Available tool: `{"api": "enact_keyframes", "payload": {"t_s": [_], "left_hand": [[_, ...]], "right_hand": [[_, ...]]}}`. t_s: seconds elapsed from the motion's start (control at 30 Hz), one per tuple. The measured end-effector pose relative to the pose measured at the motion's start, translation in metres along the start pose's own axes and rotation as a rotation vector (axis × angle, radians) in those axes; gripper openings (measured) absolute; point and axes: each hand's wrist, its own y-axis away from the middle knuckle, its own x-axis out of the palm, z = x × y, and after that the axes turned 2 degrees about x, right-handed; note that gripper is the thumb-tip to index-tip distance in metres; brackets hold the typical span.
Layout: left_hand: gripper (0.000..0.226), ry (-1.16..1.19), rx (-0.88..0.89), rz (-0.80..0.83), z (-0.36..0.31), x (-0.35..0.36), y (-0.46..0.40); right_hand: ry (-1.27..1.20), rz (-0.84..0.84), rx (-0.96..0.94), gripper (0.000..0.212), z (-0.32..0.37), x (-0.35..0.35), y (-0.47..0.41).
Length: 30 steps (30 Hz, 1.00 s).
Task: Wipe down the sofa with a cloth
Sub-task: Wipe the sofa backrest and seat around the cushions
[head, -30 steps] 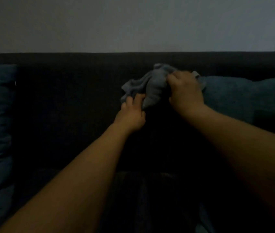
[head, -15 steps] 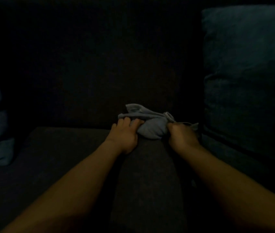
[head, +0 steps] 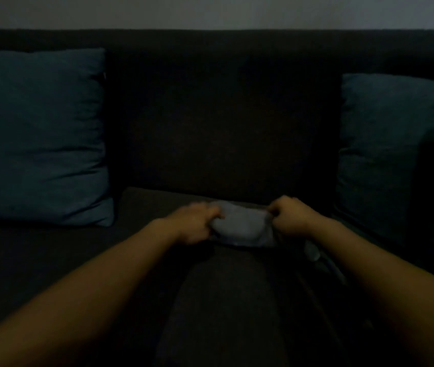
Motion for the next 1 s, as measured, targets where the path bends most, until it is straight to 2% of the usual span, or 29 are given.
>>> {"api": "enact_keyframes", "payload": {"t_s": [0.07,0.13,0.17,0.2,0.27,0.33,0.4,0.47,0.63,0.73,0.8,0.93,1.0], "left_hand": [[0.045,-0.261,-0.052,-0.229,0.031,-0.026,0.013],[0.045,-0.320,-0.099,-0.404,0.059,-0.049,0.016],[0.044,-0.311,-0.110,-0.424,0.071,-0.056,0.013],[0.044,-0.260,-0.132,-0.389,0.083,-0.056,0.005],[0.049,-0.063,-0.225,-0.218,0.104,-0.039,-0.016],[0.077,0.068,-0.329,-0.055,0.120,-0.002,-0.037],[0.083,0.059,-0.364,-0.084,0.138,0.025,-0.063],[0.075,-0.001,-0.343,-0.116,0.150,0.025,-0.079],[0.067,-0.085,-0.340,-0.156,0.148,0.027,-0.083],[0.085,-0.158,-0.285,-0.069,0.140,0.030,-0.073],[0.090,-0.117,-0.275,-0.035,0.132,0.030,-0.061],[0.067,0.023,-0.317,-0.040,0.096,0.035,-0.025],[0.062,0.041,-0.313,-0.046,0.078,0.038,-0.001]], "right_hand": [[-0.110,-0.120,-0.101,0.024,0.034,-0.002,-0.010],[-0.177,-0.217,-0.192,0.035,0.069,-0.001,-0.033],[-0.143,-0.256,-0.207,0.040,0.082,0.004,-0.050],[-0.060,-0.263,-0.196,0.044,0.092,0.011,-0.069],[0.101,-0.153,-0.142,0.048,0.100,0.042,-0.101],[0.187,-0.104,-0.150,0.048,0.090,0.089,-0.124],[0.207,-0.278,-0.160,0.050,0.075,0.119,-0.139],[0.168,-0.320,-0.137,0.050,0.068,0.123,-0.155],[0.132,-0.147,-0.066,0.052,0.075,0.107,-0.176],[0.122,0.018,0.054,0.069,0.085,0.100,-0.166],[0.115,0.049,0.127,0.070,0.088,0.097,-0.149],[0.096,0.117,0.142,0.064,0.089,0.098,-0.095],[0.108,0.168,0.162,0.064,0.092,0.095,-0.068]]}}
